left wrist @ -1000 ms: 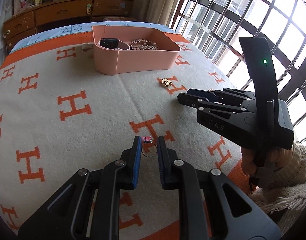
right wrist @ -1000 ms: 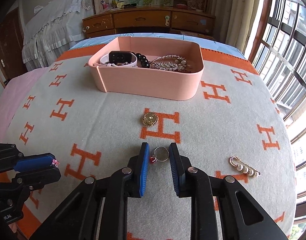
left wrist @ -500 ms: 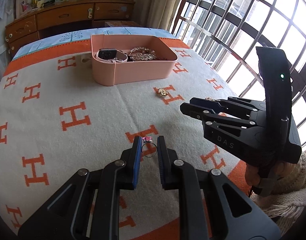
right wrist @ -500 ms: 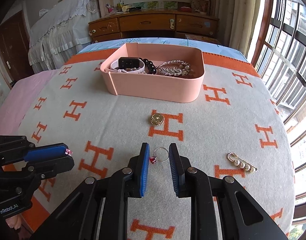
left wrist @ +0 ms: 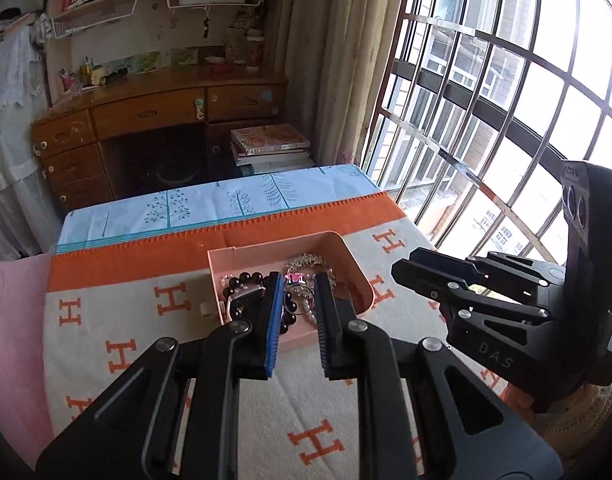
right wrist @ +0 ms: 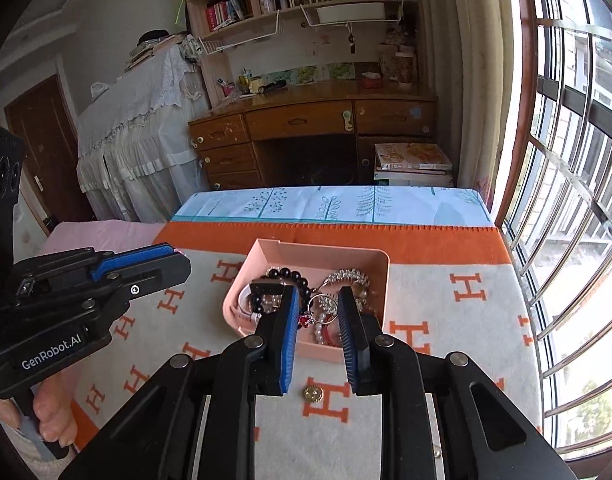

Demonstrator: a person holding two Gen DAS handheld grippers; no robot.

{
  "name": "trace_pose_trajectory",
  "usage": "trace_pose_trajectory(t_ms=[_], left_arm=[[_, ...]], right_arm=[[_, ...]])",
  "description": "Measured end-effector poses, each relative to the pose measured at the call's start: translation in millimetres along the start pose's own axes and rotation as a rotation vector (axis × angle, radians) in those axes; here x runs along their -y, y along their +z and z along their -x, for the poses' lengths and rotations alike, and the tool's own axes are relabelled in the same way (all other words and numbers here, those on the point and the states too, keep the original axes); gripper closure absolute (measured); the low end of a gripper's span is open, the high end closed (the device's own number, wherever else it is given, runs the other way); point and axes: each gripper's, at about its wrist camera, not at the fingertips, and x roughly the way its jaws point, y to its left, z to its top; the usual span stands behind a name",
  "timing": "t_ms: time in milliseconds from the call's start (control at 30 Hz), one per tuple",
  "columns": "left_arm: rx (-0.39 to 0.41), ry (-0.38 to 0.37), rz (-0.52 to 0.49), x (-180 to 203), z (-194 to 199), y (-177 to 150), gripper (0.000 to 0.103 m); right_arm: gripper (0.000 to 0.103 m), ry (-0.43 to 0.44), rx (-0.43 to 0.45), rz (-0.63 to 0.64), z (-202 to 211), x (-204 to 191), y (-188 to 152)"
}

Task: Organize jewelry
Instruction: 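Carry both rings into the pink box and open both tools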

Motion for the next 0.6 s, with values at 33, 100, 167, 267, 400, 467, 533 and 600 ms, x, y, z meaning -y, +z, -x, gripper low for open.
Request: trace_pose_trajectory(t_ms=[33,100,167,267,400,467,533,600], left_arm=[[-0.003,0.001,0.008,-2,-8,8,0.090],[-0.019,0.000,0.025,-4,-26,18,0.090],[-0.047,-0.001,0.038,-5,-49,23,0.090],[-0.107,-0.017,0.055,-7,-81,21,0.089],[-0.224,-0.055,0.131,-17,-113,9,0.069],[-0.234,-0.055,0.158,-22,-117,5,0.058],[-0.227,-0.060,0.173,-27,-116,1,0.055],[-0.217,-0.059,0.187,-30,-111,0,0.054]], right_arm=[[0.083,0.009,-0.010,-0.015,-6,5,7],[0.083,0.037,-0.047,-0.053,-22,15,17],[0.083,0.049,-0.091,-0.078,-42,23,21],[0.083,0.039,-0.157,-0.089,-74,31,19],[0.069,0.058,-0.199,-0.111,-97,37,5],[0.066,0.044,-0.180,-0.099,-96,37,1],[0.066,0.042,-0.165,-0.085,-92,37,-2],[0.066,0.038,-0.141,-0.074,-84,38,-4]])
